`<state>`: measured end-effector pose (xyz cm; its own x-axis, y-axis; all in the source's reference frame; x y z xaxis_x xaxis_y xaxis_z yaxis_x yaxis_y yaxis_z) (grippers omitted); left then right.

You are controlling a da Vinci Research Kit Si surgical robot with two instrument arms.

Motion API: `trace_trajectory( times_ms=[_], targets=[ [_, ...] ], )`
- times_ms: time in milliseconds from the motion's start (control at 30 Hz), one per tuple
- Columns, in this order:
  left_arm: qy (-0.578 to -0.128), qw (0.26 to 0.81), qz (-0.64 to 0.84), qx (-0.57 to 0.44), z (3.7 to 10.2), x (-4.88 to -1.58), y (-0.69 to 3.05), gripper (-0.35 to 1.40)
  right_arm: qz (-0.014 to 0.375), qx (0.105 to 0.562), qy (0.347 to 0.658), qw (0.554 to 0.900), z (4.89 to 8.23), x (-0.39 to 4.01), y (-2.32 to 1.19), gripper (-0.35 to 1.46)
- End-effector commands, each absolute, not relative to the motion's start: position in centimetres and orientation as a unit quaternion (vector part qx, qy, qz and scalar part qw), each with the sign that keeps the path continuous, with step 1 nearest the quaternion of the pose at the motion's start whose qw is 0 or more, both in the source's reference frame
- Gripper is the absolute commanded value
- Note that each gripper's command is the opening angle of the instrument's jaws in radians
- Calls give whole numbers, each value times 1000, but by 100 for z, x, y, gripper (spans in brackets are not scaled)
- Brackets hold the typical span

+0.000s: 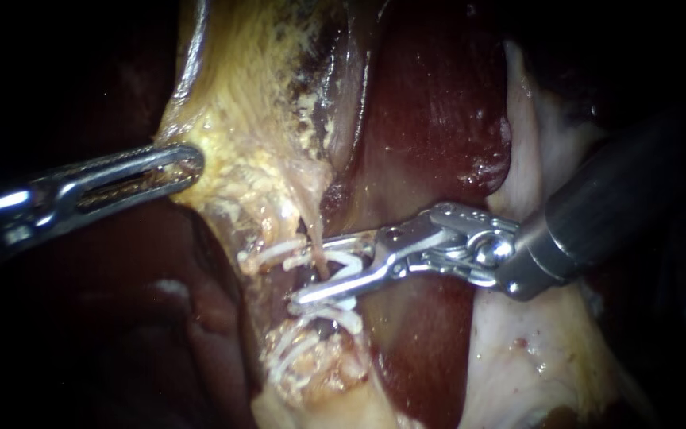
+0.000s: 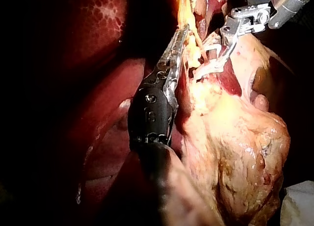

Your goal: Clipping third clip right tube

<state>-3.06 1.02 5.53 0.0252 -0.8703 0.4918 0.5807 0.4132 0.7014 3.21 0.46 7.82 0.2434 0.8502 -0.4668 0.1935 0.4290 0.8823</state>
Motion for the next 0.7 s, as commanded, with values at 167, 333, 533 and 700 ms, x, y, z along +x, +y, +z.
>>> trace_trajectory(
  times_ms=[167, 333, 533, 700],
  targets=[
    [-467, 699, -519, 155, 553, -306, 102, -35, 291, 473, 537, 635, 776, 305, 59, -35],
    [-467, 699, -519, 155, 553, -306, 102, -35, 292, 472, 536, 636, 777, 301, 61, -35],
    [-467, 699, -519, 155, 554, -305, 102, -35, 294, 474, 534, 636, 777, 302, 59, -35],
    [-467, 699, -519, 155, 554, -305, 103, -35, 294, 474, 534, 636, 777, 302, 59, -35]
  ],
)
